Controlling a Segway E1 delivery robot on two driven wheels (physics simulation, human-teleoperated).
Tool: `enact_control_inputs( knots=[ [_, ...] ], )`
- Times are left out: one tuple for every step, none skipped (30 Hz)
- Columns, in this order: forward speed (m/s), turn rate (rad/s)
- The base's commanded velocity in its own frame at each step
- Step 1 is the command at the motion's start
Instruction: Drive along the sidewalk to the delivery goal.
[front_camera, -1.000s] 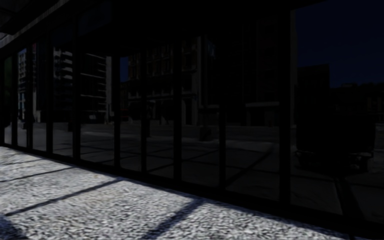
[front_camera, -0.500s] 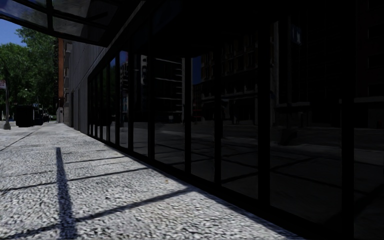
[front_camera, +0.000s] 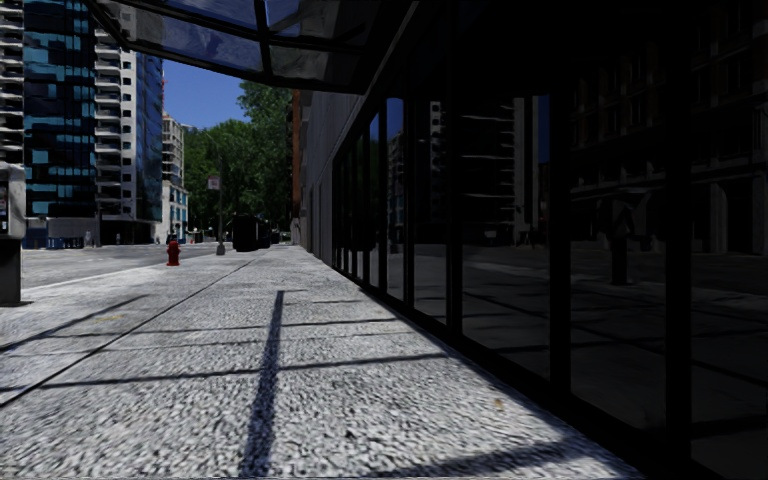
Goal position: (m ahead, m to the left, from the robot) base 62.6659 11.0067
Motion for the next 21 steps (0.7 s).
enact_control_inputs(
  knots=[
    [1.18,0.84],
    [1.18,0.84],
    [1.18,0.84],
    [1.18,0.82],
    [1.18,0.81],
    [1.18,0.80],
    [1.18,0.80],
    [1.18,0.80],
    [1.18,0.74],
    [1.19,0.00],
    [1.19,0.00],
    [1.19,0.00],
    [1.19,0.00],
    [1.19,0.00],
    [1.19,0.00],
    [1.19,0.00],
    [1.19,0.00],
    [1.19,0.00],
    [1.19,0.00],
    [1.19,0.00],
    [1.19,0.00]
  ],
)
